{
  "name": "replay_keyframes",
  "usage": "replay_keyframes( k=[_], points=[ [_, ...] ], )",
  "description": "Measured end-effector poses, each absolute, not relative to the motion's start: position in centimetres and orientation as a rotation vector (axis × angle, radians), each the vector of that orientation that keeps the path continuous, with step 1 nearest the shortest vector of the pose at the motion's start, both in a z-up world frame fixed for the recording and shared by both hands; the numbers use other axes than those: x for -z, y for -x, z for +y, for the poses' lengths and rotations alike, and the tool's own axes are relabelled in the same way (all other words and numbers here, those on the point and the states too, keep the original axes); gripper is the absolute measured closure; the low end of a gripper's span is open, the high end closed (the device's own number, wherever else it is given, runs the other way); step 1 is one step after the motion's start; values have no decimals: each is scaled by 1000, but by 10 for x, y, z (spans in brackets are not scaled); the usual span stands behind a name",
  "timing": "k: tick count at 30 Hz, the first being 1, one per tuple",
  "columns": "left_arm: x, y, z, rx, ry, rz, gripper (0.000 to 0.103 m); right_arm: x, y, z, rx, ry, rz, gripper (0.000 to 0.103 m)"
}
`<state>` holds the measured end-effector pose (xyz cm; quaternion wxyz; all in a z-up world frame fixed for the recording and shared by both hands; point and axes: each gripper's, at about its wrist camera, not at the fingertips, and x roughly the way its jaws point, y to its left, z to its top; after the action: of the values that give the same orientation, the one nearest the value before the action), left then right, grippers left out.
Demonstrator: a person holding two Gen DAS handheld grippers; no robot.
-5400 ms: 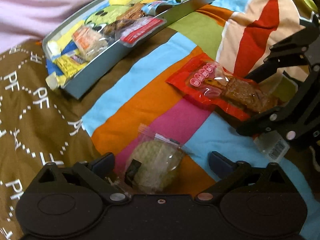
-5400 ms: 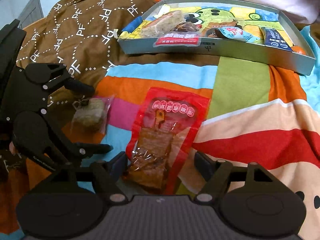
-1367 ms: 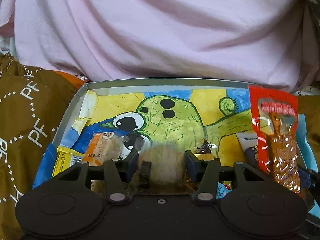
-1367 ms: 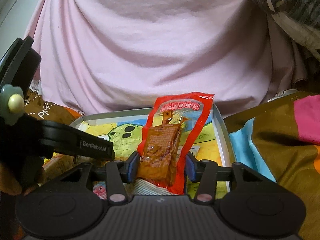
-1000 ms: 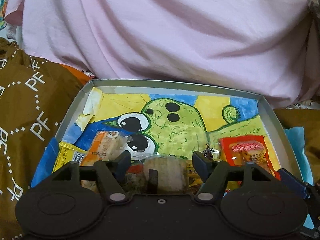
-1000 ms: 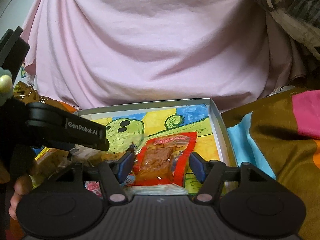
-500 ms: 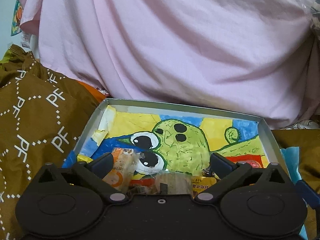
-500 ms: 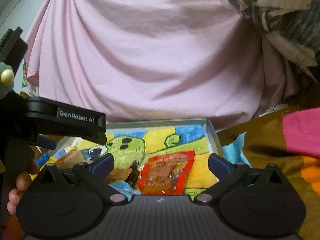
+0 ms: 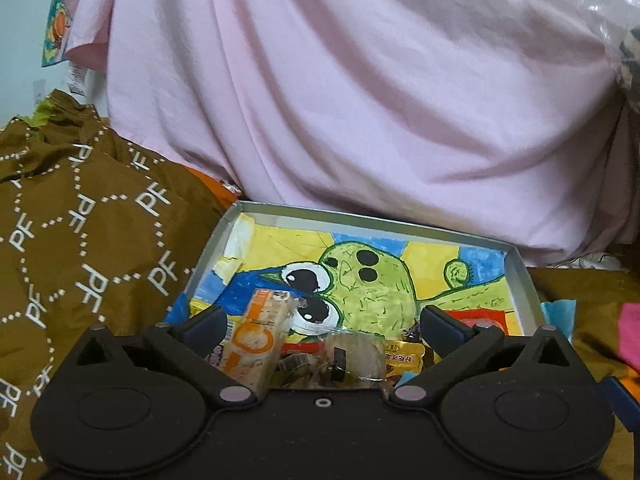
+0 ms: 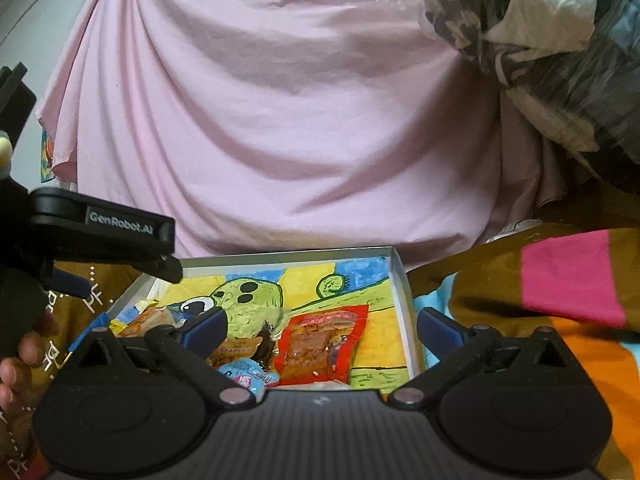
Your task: Organize snacks
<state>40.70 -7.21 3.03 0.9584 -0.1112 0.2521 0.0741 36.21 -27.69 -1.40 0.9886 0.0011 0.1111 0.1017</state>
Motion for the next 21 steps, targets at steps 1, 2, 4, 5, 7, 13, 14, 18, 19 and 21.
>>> replay_keyframes(
  k=[1, 2, 4, 5, 7, 13, 14, 18, 19, 21],
  points=[
    [-33, -404, -72, -150, 227, 509, 1, 13, -359, -276, -204, 1, 223, 0],
    [-35, -400, -71, -148, 227, 506, 1, 11, -357, -276, -204, 5, 223, 0],
    [-40, -391, -70, -149, 224, 496, 1, 7, -351, -274, -205, 16, 219, 0],
    [-42, -387, -69, -152, 222, 491, 1, 5, -348, -272, -205, 21, 215, 0],
    [-44, -379, -67, -157, 220, 483, 1, 1, -341, -270, -206, 32, 203, 0],
    [-46, -355, -59, -178, 225, 462, 1, -8, -322, -267, -197, 38, 179, 0],
    [-47, -351, -58, -179, 226, 458, 1, -9, -320, -268, -194, 32, 178, 0],
    [-48, -335, -57, -171, 205, 432, 1, -15, -311, -273, -172, 2, 171, 0],
    [-48, -330, -57, -166, 193, 426, 1, -17, -309, -275, -165, -10, 168, 0],
    [-48, -323, -59, -156, 169, 413, 1, -19, -305, -281, -153, -31, 165, 0]
  ],
)
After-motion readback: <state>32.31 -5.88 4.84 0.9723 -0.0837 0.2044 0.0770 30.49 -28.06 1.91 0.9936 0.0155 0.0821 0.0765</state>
